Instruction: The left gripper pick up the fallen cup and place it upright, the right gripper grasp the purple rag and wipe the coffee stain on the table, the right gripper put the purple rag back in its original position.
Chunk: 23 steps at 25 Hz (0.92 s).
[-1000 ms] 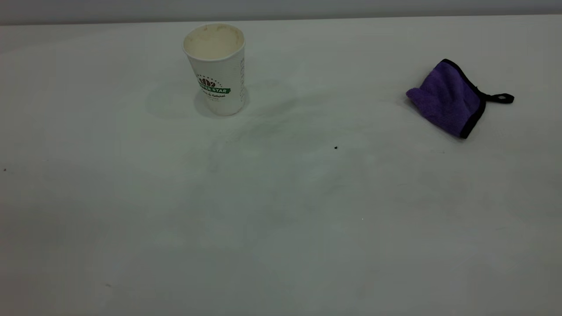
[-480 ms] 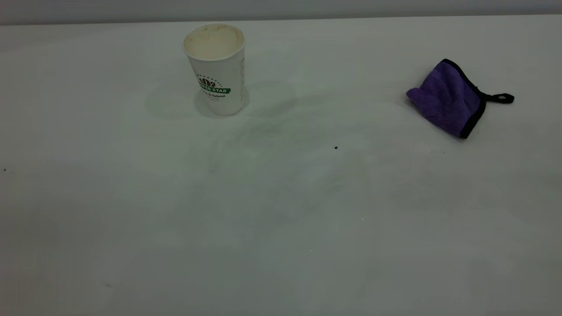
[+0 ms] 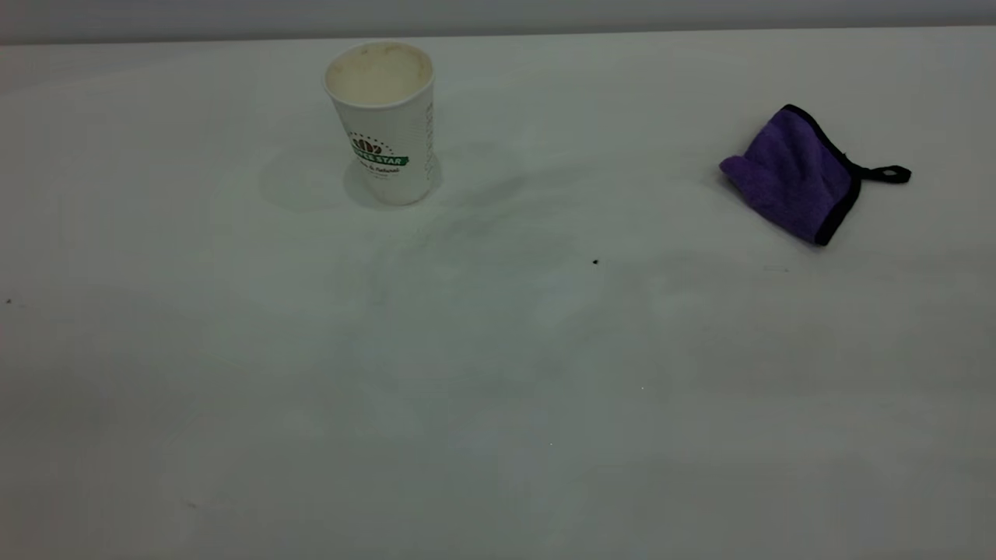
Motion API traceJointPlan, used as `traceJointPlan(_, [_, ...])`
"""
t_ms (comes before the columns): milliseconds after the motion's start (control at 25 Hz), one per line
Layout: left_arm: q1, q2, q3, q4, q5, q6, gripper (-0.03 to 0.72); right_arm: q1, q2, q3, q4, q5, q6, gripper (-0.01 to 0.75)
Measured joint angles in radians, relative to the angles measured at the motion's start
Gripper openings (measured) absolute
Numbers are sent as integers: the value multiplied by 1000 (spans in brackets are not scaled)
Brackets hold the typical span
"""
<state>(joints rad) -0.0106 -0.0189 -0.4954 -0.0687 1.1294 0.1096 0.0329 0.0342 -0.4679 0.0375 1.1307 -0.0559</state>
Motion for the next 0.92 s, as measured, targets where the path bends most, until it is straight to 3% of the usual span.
traceJointPlan(920, [0, 0, 0, 0, 0, -1, 549, -11, -50, 0, 0, 6, 1, 588])
